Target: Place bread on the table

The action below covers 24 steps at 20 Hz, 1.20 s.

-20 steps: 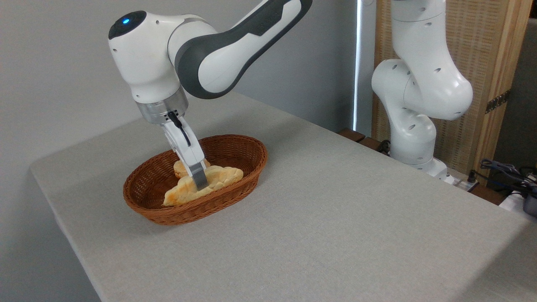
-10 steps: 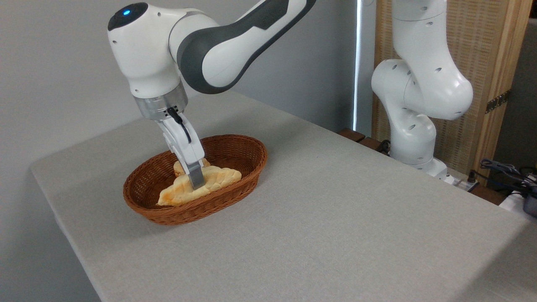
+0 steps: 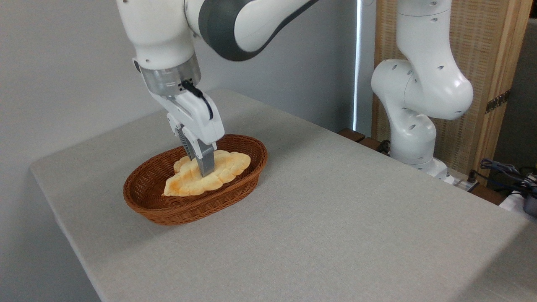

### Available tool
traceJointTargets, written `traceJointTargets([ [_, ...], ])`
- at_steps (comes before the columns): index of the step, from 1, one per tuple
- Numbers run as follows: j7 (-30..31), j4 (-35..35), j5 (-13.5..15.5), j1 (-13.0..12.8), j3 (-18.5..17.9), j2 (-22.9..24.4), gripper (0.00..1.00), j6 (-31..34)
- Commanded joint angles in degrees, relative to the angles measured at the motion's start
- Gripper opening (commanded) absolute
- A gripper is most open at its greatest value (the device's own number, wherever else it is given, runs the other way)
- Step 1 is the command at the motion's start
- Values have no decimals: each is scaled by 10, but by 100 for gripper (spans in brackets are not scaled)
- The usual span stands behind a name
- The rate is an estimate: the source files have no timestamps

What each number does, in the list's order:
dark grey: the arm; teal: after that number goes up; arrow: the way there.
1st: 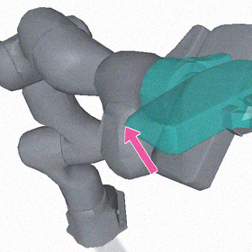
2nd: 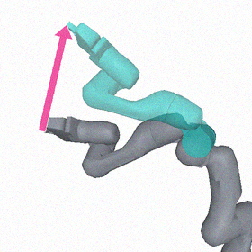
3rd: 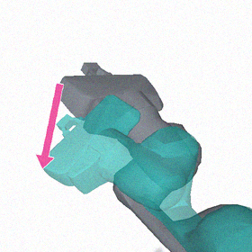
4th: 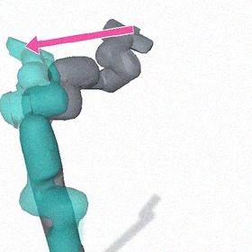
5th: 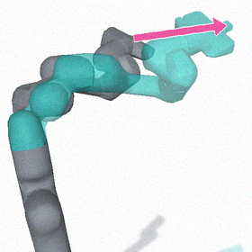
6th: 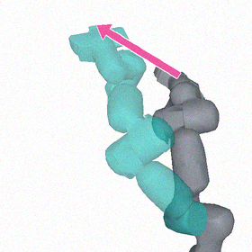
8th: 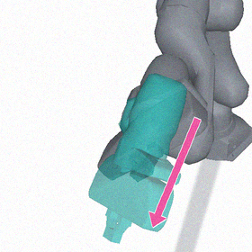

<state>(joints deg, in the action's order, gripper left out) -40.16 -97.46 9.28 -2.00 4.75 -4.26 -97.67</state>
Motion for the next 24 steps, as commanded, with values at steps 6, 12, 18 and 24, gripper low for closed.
traceJointTargets([
  [6, -10, 11, -14, -4, -66, 42, 100, 20],
  [12, -12, 11, -20, -4, -79, 46, 100, 25],
  [18, -12, 11, -20, -4, -78, 47, 100, 25],
  [24, -13, 11, -20, -4, -77, 47, 100, 25],
])
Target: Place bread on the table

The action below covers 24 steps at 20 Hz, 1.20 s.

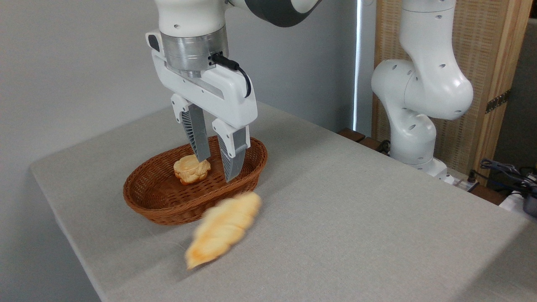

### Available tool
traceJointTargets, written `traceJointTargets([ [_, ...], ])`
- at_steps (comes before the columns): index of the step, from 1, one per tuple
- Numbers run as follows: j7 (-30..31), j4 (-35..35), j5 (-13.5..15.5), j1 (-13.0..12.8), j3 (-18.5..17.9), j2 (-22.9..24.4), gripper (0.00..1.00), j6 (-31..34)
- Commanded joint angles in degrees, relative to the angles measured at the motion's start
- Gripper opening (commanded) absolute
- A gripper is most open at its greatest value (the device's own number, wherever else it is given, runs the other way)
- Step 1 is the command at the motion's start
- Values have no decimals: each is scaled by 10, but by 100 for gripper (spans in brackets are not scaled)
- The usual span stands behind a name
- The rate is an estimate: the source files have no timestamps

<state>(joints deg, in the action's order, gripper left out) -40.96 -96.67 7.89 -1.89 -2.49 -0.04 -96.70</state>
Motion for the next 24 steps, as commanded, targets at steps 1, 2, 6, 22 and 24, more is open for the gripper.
traceJointTargets([
  [1, -5, 3, -6, -5, -5, 5, 100, 15],
  [2, -5, 3, -6, -5, -5, 5, 100, 15],
  [6, -9, 3, -6, -5, -7, 5, 100, 14],
  [22, -22, 3, -5, -6, -22, 11, 100, -15],
  [24, -22, 3, -6, -6, -21, 11, 100, -15],
])
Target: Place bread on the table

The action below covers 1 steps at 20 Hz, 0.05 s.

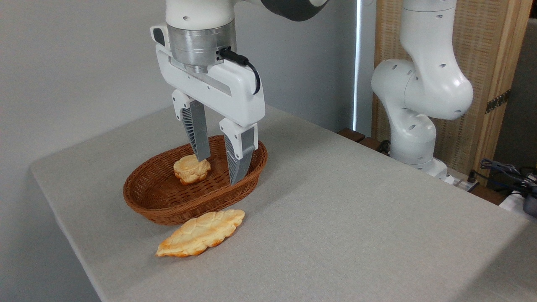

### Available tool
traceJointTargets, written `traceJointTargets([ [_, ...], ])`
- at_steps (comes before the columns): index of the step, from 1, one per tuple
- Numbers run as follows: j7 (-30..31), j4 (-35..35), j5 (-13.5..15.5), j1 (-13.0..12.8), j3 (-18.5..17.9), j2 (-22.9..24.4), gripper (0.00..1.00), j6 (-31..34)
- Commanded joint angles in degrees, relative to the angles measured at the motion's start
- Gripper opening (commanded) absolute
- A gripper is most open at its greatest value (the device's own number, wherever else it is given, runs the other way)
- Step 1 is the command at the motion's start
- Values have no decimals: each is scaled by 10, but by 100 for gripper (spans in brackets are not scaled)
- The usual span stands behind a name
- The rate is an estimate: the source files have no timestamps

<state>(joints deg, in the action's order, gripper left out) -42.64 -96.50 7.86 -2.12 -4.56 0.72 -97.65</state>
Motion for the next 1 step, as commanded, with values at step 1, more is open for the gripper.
traceJointTargets([
  [1, -5, 2, -6, -3, 2, 3, 100, -5],
])
